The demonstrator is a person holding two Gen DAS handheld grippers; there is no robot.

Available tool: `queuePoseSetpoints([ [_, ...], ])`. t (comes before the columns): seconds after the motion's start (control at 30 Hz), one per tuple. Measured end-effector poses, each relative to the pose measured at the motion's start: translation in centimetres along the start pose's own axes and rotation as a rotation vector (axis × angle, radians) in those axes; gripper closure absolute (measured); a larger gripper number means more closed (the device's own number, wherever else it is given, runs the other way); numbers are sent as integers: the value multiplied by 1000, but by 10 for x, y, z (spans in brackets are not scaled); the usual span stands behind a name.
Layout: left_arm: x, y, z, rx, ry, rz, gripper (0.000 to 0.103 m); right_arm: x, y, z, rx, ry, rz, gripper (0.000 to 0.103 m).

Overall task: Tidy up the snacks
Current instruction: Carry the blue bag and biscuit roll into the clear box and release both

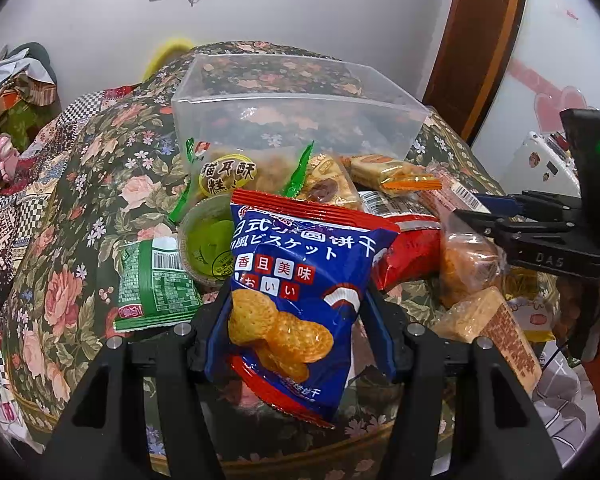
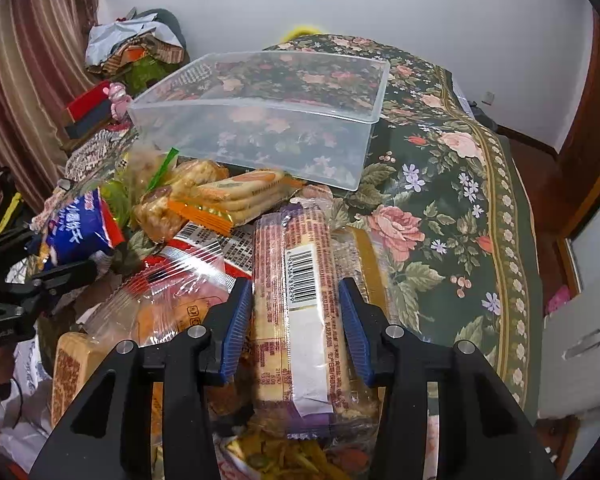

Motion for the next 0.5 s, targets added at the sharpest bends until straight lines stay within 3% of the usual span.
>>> queuePoseSetpoints([
  [0.23, -3, 11, 13, 40, 14, 7, 45, -1, 1, 5, 20, -11, -10, 63],
  [0.3, -3, 18, 19, 61, 18, 3, 45, 1, 4, 12, 40, -15, -20, 73],
  [0.4, -4, 32, 24, 95, 17, 10, 45, 5, 10, 18, 58, -2, -48, 73],
  [0.5, -3, 40, 27, 118, 20, 15, 45, 2, 7, 11, 14, -2, -21, 70],
])
Point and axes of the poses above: each gripper's, at about its wrist camera, not at the fingertips, and z roughly against the way its jaws point, x to its right, y to its top, the point moved 3 cm from there along -z, roughly the way its jaws point, and after that the axes turned 9 degrees about x, right-handed, at the moved point
